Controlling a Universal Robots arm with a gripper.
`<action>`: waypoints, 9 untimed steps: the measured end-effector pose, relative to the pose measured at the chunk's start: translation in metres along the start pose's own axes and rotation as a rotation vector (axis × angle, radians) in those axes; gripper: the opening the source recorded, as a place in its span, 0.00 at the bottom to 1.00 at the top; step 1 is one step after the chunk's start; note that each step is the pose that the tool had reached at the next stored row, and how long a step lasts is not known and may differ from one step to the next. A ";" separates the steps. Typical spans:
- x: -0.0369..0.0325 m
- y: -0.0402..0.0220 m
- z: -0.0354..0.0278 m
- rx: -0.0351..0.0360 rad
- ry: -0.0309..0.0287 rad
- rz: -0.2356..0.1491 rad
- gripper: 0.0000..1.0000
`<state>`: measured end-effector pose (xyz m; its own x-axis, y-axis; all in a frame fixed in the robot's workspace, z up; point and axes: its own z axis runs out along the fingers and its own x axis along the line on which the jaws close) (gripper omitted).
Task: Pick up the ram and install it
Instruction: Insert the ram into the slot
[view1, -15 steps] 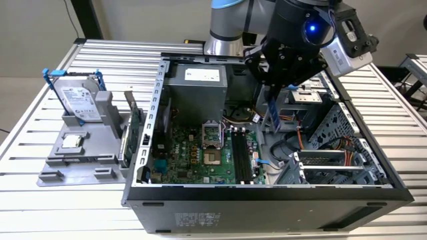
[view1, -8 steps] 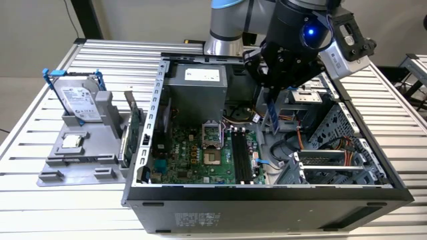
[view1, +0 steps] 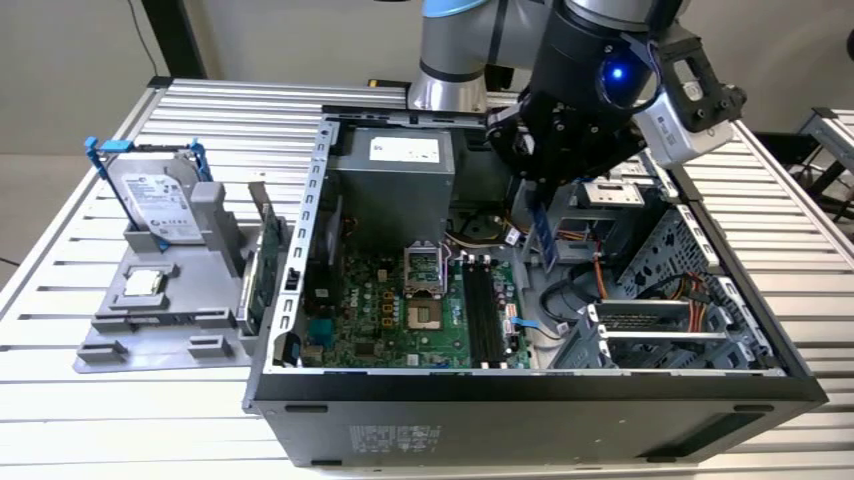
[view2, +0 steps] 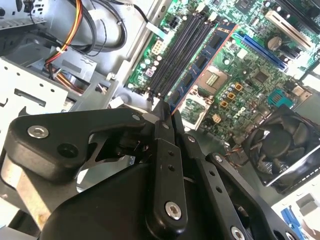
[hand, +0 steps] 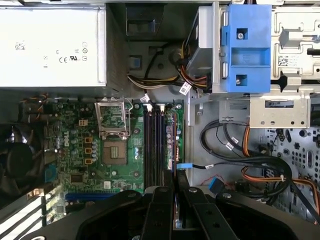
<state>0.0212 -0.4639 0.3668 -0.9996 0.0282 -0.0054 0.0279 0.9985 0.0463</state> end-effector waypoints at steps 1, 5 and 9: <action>0.0000 0.0000 0.0012 0.0000 0.0000 0.000 0.00; 0.0000 -0.0003 0.0060 0.0000 0.0000 0.000 0.00; 0.0001 -0.0005 0.0108 0.0001 0.0000 0.000 0.00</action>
<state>0.0213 -0.4639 0.3560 -0.9996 0.0282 -0.0054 0.0279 0.9985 0.0462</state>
